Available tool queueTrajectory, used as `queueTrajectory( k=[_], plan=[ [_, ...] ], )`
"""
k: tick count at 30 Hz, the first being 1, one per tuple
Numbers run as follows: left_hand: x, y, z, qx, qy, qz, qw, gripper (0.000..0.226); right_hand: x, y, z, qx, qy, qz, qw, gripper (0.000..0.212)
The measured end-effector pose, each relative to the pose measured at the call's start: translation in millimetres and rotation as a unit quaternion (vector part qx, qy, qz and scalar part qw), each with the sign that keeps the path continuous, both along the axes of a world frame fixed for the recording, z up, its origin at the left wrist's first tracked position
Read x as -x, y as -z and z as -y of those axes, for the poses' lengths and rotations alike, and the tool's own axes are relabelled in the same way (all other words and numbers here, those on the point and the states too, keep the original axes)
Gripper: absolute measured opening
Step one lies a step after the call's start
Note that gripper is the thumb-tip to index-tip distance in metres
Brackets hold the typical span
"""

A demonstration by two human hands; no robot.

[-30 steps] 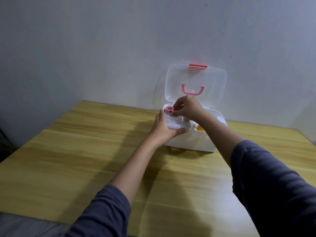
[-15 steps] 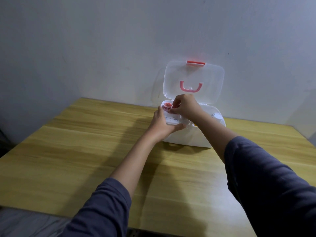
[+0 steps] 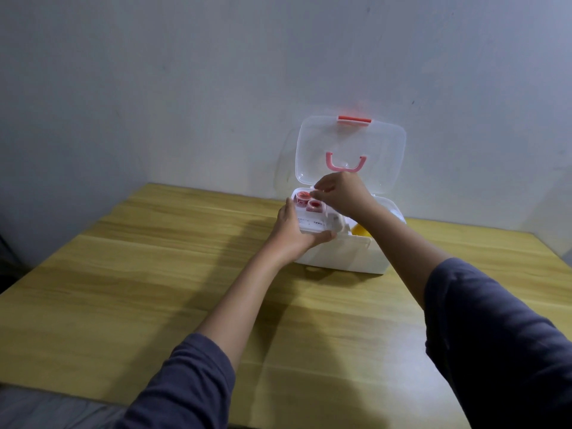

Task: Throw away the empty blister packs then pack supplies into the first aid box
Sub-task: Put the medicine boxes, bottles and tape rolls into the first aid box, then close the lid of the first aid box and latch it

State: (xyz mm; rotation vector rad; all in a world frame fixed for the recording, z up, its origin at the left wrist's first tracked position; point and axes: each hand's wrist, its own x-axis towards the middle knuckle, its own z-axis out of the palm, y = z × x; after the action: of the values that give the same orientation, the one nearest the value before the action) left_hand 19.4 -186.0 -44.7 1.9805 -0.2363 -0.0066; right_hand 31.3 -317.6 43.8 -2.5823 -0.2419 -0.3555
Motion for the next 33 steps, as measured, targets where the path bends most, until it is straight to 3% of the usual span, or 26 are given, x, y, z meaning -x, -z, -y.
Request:
queueTrajectory(
  k=[6, 10, 16, 25, 33],
  plan=[
    [6, 0, -5, 0.015, 0.011, 0.011, 1.000, 0.128, -14, -37, 43, -0.202, 0.092, 0.187, 0.957, 0.027],
    [16, -5, -7, 0.019, 0.028, 0.012, 0.999, 0.107, -29, -52, 68, -0.238, 0.157, 0.249, 0.926, 0.030],
    [11, 0, -8, 0.015, 0.025, 0.019, 0.999, 0.116, -58, -46, 91, -0.289, 0.201, 0.209, 0.913, 0.034],
    [7, 4, -9, 0.015, 0.017, 0.022, 0.999, 0.115, -52, -41, 96, -0.380, 0.169, 0.197, 0.888, 0.032],
    [15, -5, -5, 0.065, 0.005, 0.009, 0.998, 0.101, 20, -29, 106, -0.342, 0.074, 0.210, 0.913, 0.030]
  ],
)
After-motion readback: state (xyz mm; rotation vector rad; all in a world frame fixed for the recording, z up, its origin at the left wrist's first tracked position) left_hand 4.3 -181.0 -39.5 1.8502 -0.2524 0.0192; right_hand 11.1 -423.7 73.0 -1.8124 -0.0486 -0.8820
